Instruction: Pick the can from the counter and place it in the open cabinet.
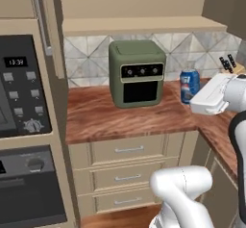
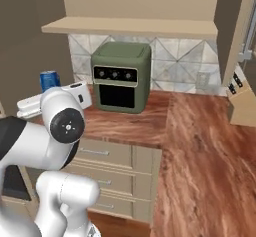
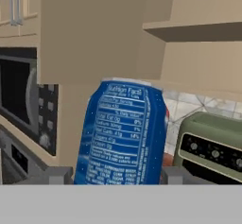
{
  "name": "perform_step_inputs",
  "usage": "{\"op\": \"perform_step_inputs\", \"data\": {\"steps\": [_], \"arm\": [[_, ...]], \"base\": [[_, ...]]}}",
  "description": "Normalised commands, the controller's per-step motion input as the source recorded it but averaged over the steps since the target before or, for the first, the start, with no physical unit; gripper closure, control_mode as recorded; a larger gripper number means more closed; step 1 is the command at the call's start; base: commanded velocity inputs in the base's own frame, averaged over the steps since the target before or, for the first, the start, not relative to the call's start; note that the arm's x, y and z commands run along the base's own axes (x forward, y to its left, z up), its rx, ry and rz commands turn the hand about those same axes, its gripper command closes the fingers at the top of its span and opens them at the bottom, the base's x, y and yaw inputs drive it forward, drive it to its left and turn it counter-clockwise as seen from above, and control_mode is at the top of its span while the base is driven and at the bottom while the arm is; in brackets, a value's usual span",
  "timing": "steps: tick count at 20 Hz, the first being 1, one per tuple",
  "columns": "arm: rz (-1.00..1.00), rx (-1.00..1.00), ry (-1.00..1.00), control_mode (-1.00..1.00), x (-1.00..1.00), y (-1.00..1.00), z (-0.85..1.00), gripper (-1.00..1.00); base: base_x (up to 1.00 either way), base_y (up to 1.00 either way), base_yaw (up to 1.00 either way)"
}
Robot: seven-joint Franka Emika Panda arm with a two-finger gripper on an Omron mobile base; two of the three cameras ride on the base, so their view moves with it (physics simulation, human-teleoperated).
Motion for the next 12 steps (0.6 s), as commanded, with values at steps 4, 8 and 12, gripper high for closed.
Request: {"op": "perform_step_inputs", "data": {"steps": [4, 8, 12], "arm": [[0.00, 0.00, 0.00, 1.00, 0.00, 0.00, 0.00, 1.00], [0.00, 0.00, 0.00, 1.00, 0.00, 0.00, 0.00, 1.00], [0.00, 0.00, 0.00, 1.00, 0.00, 0.00, 0.00, 1.00]], "base": [[0.76, -0.14, 0.01], [0.52, -0.22, 0.00], [0.12, -0.46, 0.00]]}}
